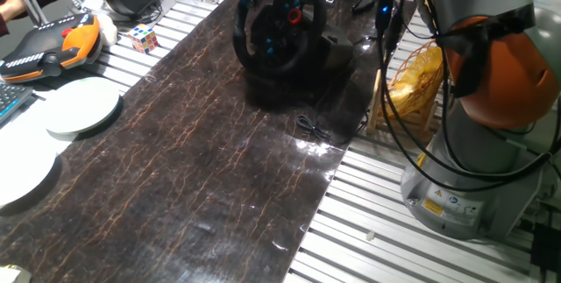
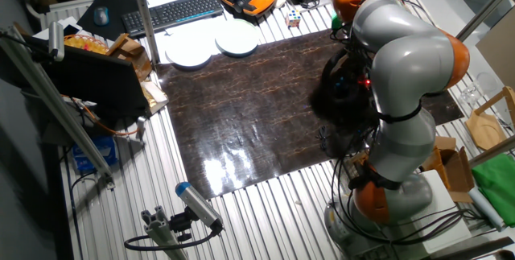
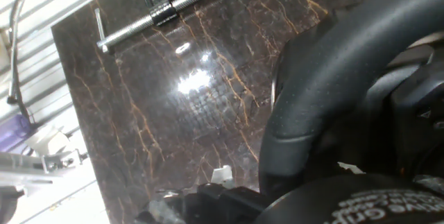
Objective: Rotate the steering wheel 90 degrees counterclockwise
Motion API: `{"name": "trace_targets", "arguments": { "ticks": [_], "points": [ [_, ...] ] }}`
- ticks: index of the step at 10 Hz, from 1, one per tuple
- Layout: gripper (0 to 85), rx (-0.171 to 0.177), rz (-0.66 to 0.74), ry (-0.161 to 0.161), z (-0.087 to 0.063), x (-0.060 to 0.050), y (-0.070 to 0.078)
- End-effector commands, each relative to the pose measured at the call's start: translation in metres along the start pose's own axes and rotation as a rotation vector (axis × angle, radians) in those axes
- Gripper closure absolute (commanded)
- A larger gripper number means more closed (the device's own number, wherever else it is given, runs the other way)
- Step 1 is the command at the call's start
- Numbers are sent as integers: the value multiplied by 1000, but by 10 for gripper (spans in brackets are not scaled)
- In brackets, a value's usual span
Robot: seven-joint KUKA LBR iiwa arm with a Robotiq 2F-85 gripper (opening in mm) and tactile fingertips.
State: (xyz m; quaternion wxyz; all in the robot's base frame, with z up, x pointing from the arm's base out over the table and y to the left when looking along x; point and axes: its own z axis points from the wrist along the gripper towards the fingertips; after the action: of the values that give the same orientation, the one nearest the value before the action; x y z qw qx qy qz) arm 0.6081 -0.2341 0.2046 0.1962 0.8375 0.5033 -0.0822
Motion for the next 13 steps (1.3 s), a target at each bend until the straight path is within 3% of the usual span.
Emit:
{"name": "trace_targets", "arguments": {
  "ticks": [1,3,6,8,10,13],
  "points": [
    [157,1,0,-4,-8,-1,1],
    [167,7,14,-20,-29,-1,3],
    [260,17,42,17,-51,5,2],
    [387,32,67,54,-64,11,-5],
    [553,34,73,71,-75,18,-12],
    [847,51,69,158,-81,18,-20]
  ]
}}
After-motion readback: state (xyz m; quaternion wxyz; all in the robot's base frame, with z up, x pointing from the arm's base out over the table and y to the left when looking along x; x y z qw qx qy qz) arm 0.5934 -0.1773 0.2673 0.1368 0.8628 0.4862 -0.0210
